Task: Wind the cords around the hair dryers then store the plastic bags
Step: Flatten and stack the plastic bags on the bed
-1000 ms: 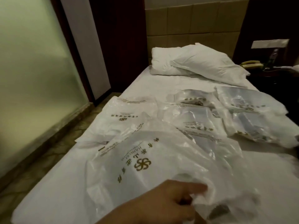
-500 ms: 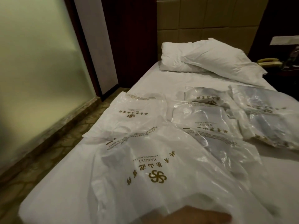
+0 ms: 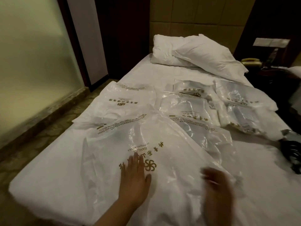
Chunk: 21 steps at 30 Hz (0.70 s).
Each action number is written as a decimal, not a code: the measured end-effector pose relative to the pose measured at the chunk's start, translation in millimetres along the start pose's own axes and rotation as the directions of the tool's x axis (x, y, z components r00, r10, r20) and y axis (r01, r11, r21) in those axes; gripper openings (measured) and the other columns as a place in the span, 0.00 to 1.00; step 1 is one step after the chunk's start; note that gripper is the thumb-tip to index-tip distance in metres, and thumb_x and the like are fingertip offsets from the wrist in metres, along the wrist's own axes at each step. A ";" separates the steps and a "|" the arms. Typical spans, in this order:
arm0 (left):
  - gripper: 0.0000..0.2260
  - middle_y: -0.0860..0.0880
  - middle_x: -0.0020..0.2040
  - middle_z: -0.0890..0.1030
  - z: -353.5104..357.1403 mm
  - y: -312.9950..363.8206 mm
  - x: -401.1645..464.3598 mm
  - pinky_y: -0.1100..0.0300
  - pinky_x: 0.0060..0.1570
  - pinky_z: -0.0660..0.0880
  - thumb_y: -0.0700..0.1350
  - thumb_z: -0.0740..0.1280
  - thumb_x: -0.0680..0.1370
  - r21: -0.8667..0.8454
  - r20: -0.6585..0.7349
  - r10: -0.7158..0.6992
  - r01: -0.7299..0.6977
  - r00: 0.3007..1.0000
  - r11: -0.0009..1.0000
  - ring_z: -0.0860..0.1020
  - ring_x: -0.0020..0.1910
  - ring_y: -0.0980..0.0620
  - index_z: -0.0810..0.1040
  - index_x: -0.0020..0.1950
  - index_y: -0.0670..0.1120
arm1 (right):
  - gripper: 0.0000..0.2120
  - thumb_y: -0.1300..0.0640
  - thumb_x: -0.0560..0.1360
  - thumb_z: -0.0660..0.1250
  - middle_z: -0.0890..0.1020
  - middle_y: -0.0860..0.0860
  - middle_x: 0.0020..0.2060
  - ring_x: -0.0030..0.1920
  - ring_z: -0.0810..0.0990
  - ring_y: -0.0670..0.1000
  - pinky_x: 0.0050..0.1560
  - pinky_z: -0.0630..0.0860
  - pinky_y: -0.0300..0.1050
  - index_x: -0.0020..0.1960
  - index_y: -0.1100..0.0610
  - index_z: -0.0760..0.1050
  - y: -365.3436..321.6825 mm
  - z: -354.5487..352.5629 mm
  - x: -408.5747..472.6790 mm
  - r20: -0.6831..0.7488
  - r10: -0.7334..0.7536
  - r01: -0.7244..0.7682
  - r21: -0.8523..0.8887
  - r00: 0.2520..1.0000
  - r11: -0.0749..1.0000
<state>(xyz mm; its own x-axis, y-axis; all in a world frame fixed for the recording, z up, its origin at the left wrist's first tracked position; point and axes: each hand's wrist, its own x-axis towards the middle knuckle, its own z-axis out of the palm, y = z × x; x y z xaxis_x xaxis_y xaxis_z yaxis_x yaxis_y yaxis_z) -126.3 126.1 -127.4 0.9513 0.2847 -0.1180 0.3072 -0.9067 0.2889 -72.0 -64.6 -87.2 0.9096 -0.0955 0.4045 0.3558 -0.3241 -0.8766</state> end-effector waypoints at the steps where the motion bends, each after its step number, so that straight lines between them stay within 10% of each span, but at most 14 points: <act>1: 0.32 0.45 0.74 0.41 13.9 -1.9 -2.1 0.43 0.71 0.54 0.59 0.40 0.78 0.092 0.005 0.009 -0.009 1.000 0.996 0.45 0.76 0.44 0.53 0.77 0.41 | 0.21 0.62 0.69 0.59 0.80 0.44 0.54 0.53 0.73 0.31 0.54 0.65 0.22 0.50 0.37 0.75 -3.0 12.5 -18.6 0.161 -0.084 0.099 -0.090 0.983 0.991; 4: 0.38 0.44 0.75 0.54 43.7 -12.3 -6.7 0.41 0.70 0.57 0.60 0.36 0.72 0.156 0.129 -0.042 0.022 0.991 0.987 0.41 0.75 0.42 0.61 0.75 0.42 | 0.24 0.60 0.75 0.56 0.65 0.43 0.71 0.70 0.64 0.45 0.70 0.57 0.39 0.69 0.44 0.67 8.8 76.9 -59.1 0.736 0.032 0.352 -0.361 0.676 0.863; 7: 0.42 0.47 0.78 0.41 49.8 -19.7 -8.0 0.45 0.73 0.41 0.61 0.30 0.66 0.109 0.173 -0.006 -0.014 0.985 0.994 0.30 0.70 0.49 0.45 0.78 0.45 | 0.22 0.50 0.69 0.55 0.77 0.43 0.60 0.55 0.80 0.51 0.53 0.77 0.54 0.59 0.43 0.77 39.5 81.0 -52.7 0.739 0.135 0.449 -0.532 0.660 0.718; 9: 0.31 0.49 0.78 0.44 42.5 -20.2 -10.7 0.45 0.73 0.47 0.57 0.42 0.77 -0.037 0.145 -0.010 0.015 0.989 0.999 0.41 0.76 0.46 0.50 0.78 0.46 | 0.22 0.51 0.75 0.54 0.68 0.47 0.70 0.65 0.72 0.55 0.63 0.69 0.58 0.68 0.47 0.69 35.5 87.4 -55.2 0.773 0.264 0.404 -0.551 0.577 0.730; 11: 0.26 0.44 0.75 0.60 40.0 -16.3 -17.1 0.43 0.65 0.66 0.45 0.66 0.74 -0.277 -0.176 -0.059 0.008 0.983 0.961 0.66 0.71 0.37 0.68 0.71 0.40 | 0.25 0.53 0.79 0.55 0.52 0.48 0.77 0.72 0.61 0.53 0.69 0.62 0.49 0.75 0.50 0.56 29.4 88.3 -41.8 0.734 0.294 0.367 -0.594 0.612 0.716; 13: 0.30 0.37 0.74 0.60 30.1 -16.3 -19.1 0.45 0.64 0.67 0.36 0.71 0.71 -0.610 -0.281 -0.427 0.184 0.860 0.771 0.67 0.68 0.35 0.66 0.71 0.37 | 0.29 0.56 0.79 0.56 0.43 0.49 0.77 0.70 0.66 0.51 0.61 0.70 0.42 0.77 0.50 0.49 22.4 85.9 -14.6 0.596 0.251 0.262 -0.640 0.763 0.723; 17: 0.40 0.37 0.76 0.47 14.6 -32.0 -16.3 0.48 0.67 0.60 0.40 0.71 0.74 -0.818 0.099 -0.757 0.486 0.646 0.308 0.55 0.73 0.38 0.48 0.76 0.35 | 0.37 0.57 0.78 0.60 0.35 0.56 0.75 0.47 0.80 0.52 0.37 0.74 0.41 0.77 0.55 0.40 25.2 70.6 39.3 0.338 0.340 0.031 -0.748 0.878 0.663; 21: 0.50 0.37 0.73 0.52 24.4 -68.4 3.1 0.40 0.60 0.71 0.52 0.76 0.60 -0.844 0.249 -0.818 0.530 0.518 0.079 0.66 0.68 0.33 0.52 0.72 0.34 | 0.42 0.53 0.73 0.67 0.54 0.62 0.73 0.61 0.74 0.63 0.55 0.76 0.52 0.76 0.59 0.43 37.1 63.0 71.5 0.248 0.587 -0.259 -0.719 0.771 0.644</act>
<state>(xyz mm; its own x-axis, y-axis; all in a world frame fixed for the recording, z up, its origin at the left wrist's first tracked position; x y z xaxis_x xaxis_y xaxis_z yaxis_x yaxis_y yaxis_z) -144.9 181.4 -170.7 0.2356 0.8118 -0.5342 0.5491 0.3423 0.7624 19.8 -24.1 -107.3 0.9630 -0.0302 -0.2677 -0.1610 -0.8612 -0.4822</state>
